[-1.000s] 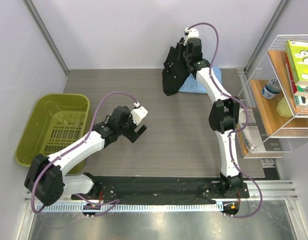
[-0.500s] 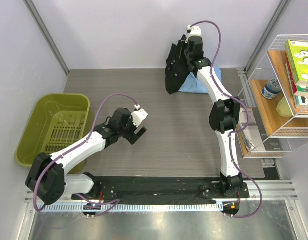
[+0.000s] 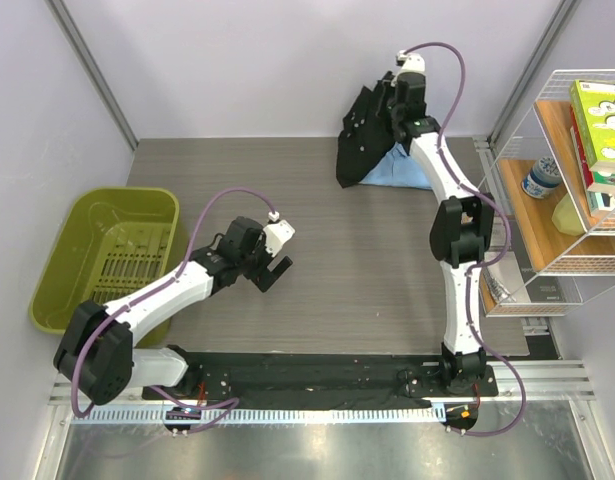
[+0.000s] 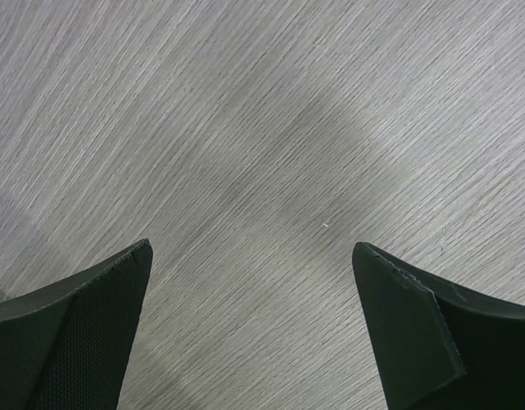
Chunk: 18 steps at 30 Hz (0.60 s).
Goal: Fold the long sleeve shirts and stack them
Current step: Neatly place the folded shirt to the corner
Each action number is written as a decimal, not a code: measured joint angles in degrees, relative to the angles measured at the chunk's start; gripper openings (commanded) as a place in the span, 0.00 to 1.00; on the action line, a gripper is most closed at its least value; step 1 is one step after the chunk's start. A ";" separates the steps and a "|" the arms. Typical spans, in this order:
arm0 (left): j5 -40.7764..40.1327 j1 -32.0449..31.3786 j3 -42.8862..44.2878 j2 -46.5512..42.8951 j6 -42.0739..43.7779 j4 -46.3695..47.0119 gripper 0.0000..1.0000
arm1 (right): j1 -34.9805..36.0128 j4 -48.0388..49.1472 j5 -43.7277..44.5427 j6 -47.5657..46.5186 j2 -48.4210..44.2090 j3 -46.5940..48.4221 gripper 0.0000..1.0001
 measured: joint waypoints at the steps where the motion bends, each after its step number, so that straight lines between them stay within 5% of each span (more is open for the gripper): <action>1: 0.00 0.00 0.04 0.07 0.02 -0.17 1.00 | -0.87 0.94 -0.22 -0.04 -0.66 -1.55 0.01; 15: -1.60 0.46 4.52 0.15 0.13 -8.07 1.00 | -10.23 21.42 1.18 -8.98 1.46 -24.24 0.01; 18: -2.10 0.55 4.83 -0.33 0.13 -9.53 1.00 | -10.36 23.61 2.25 -11.37 3.41 -24.65 0.20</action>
